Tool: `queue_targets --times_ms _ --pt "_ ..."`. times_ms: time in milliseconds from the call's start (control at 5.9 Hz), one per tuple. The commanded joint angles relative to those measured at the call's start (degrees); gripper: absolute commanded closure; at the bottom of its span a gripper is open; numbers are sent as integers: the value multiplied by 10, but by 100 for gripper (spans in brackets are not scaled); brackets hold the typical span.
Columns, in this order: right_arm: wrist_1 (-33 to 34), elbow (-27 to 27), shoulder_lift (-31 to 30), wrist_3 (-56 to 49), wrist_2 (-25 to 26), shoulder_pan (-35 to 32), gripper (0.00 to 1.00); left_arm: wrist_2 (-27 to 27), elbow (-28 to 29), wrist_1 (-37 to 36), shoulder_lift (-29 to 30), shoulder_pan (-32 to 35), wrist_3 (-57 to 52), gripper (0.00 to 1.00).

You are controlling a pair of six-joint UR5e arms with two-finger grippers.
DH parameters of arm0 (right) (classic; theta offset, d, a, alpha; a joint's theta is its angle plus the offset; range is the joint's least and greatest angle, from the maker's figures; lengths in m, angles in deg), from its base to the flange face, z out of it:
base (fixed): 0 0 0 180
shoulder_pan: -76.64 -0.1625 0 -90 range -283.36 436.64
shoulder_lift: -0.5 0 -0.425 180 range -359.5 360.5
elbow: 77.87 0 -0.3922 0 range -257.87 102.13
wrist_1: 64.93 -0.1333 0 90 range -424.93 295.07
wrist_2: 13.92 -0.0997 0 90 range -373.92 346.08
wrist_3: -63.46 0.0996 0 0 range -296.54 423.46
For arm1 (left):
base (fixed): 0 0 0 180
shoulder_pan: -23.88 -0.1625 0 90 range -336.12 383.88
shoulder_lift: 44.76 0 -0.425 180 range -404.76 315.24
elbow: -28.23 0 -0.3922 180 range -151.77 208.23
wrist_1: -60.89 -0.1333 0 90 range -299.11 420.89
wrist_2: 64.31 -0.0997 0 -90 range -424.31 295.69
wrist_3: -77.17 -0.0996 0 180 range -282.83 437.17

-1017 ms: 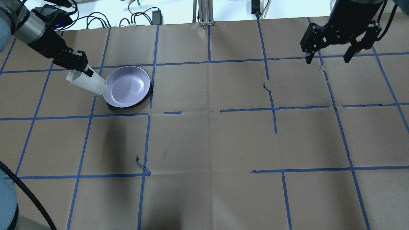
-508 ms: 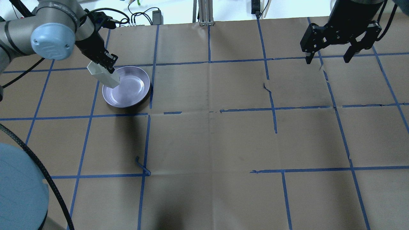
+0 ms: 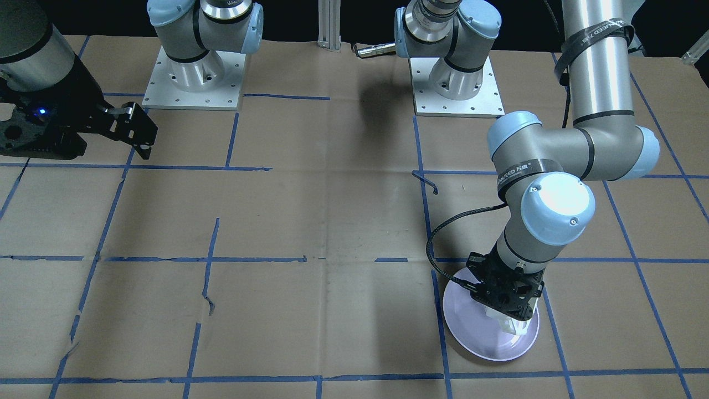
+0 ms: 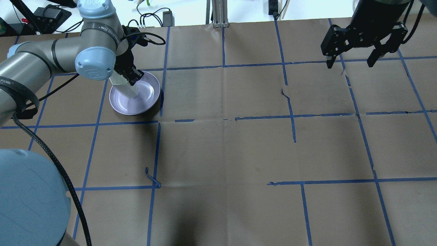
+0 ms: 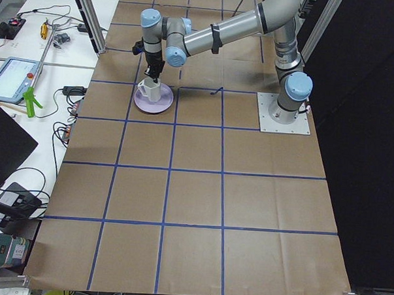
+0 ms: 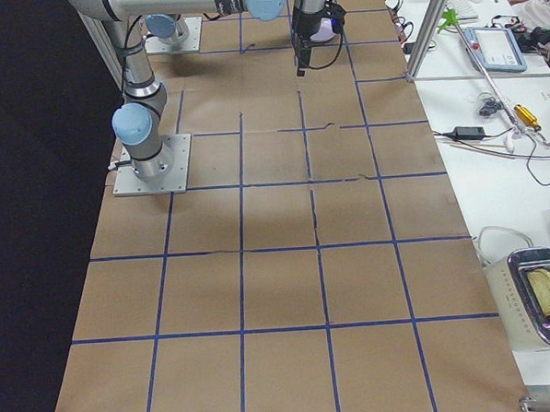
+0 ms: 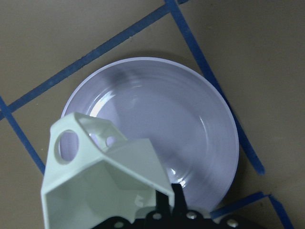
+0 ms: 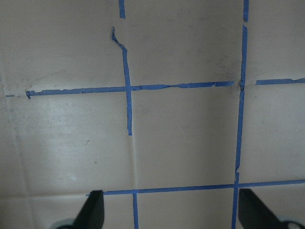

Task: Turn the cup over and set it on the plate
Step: 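Lower the upright mug onto the lavender plate with the left gripper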

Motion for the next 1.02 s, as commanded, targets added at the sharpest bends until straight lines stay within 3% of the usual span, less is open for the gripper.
queue_targets --times_ms 0,508,678,847 --pt "0 0 0 0 0 0 0 15 -2 0 8 -1 1 100" --pt "0 0 0 0 0 0 0 17 -10 2 12 0 3 98" --pt "0 0 0 0 0 0 0 18 -13 1 12 -1 1 81" --pt "0 0 0 0 0 0 0 16 -12 1 8 -1 4 2"
